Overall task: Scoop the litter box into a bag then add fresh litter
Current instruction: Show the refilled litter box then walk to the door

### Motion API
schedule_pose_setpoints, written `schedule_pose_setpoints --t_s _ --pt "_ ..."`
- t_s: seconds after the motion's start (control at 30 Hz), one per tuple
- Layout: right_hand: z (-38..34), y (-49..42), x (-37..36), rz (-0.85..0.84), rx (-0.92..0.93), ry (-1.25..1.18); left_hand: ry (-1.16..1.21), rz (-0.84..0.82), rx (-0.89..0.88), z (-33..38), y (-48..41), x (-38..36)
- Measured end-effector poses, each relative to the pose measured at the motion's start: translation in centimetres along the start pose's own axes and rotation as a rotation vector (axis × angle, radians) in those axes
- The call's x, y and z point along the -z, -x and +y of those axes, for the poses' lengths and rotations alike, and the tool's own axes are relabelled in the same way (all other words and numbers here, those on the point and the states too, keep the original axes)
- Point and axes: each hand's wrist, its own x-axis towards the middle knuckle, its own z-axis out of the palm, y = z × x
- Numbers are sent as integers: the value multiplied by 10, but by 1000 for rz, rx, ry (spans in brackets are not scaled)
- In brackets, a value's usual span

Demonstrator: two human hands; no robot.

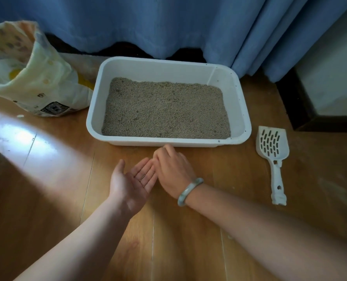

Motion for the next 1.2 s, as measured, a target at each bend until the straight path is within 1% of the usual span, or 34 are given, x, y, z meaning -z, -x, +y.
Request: schedule_pose_setpoints --t_s 0.13,0.23,0.33,0.4,0.43,0.53,0.6,0.67,0.83,0.9,0.97,1.03,1.1,1.2 --pt "-20 0 19 37 81 -45 -32 -43 9 -4 15 -18" --pt "-26 2 34 56 102 -71 -32 -97 6 -5 30 -31" --pt "-25 5 54 116 70 -171 -29 -143 -10 -6 43 -44" --pt "-22 8 66 165 15 -255 -40 -155 -20 -7 51 -53" --pt "-21 10 71 207 -36 -313 -53 -166 -27 -6 55 -58" --pt "-22 13 89 341 -285 -552 -64 -188 -62 -5 67 -77" --pt "-26 13 102 434 -427 -663 -55 -202 -107 -5 78 -94" --pt "-32 11 116 480 -546 -789 -51 -212 -150 -4 89 -111" --pt "-48 -3 163 587 -796 -1319 -51 -296 -250 5 122 -156" --pt "-51 -14 181 599 -848 -1491 -61 -329 -288 11 135 -174" --pt "-57 -28 201 594 -864 -1649 -88 -360 -330 19 149 -191" --pt "-62 -39 220 613 -850 -1787 -133 -383 -382 28 163 -205" --pt "-69 -46 239 595 -839 -1917 -176 -402 -428 36 177 -216" --pt "-81 -55 265 577 -823 -2039 -179 -425 -464 51 194 -232"
